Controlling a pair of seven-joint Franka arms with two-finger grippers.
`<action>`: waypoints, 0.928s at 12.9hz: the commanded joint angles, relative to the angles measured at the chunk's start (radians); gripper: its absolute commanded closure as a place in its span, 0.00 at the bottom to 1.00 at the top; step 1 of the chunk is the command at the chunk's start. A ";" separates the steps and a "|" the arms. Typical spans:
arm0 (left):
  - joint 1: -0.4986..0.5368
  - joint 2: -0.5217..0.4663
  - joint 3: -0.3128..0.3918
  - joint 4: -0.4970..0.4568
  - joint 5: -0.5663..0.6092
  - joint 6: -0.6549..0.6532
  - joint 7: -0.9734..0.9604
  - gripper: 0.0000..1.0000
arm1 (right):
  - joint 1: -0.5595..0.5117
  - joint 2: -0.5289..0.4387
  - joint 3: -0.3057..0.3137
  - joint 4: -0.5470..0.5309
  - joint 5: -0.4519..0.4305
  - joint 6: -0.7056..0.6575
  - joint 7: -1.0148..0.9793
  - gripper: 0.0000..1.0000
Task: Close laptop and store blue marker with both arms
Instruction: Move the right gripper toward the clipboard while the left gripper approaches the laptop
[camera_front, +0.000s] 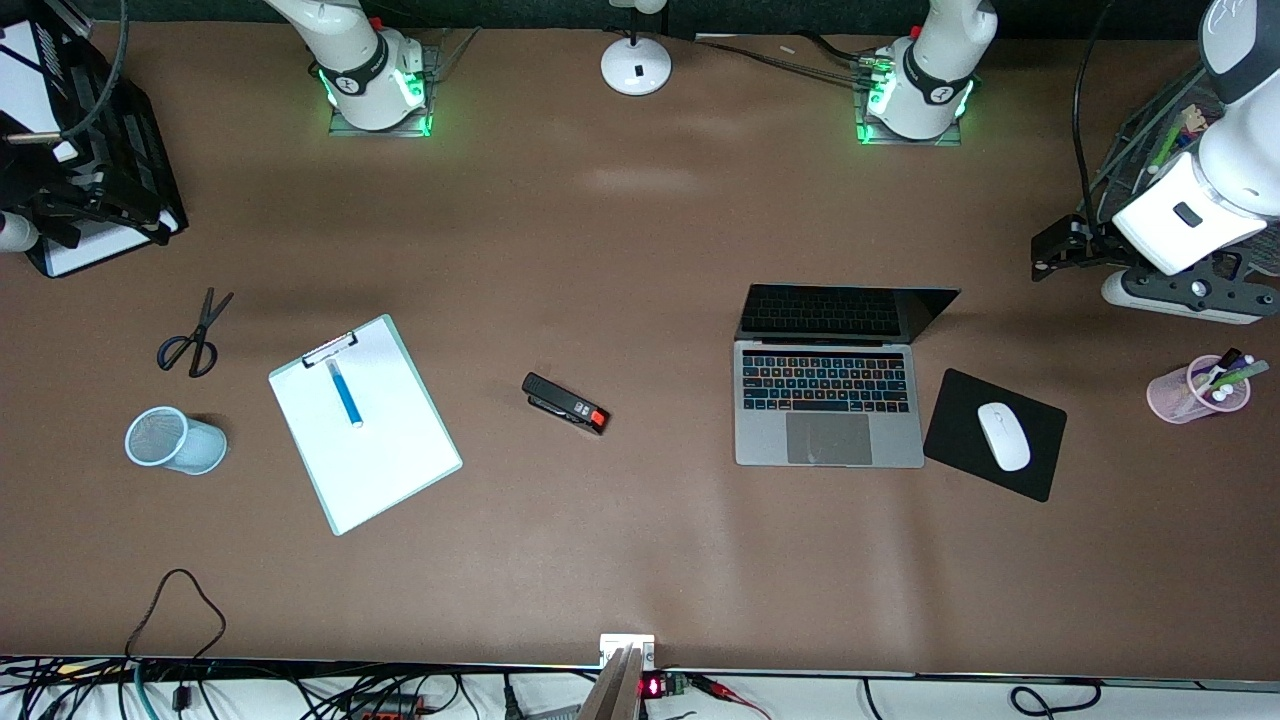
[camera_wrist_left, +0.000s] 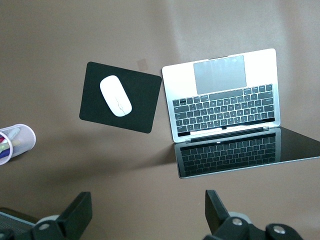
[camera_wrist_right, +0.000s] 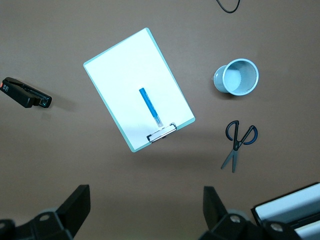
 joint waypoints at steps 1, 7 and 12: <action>0.011 0.010 -0.013 0.031 0.012 -0.023 -0.003 0.00 | -0.006 0.032 0.008 -0.006 0.018 -0.004 -0.006 0.00; -0.002 0.069 -0.015 0.092 0.005 -0.091 -0.015 0.00 | 0.024 0.175 0.014 -0.015 0.017 0.087 -0.093 0.00; -0.048 0.124 -0.019 0.157 0.008 -0.185 -0.031 0.00 | 0.024 0.252 0.014 -0.151 0.020 0.325 -0.310 0.03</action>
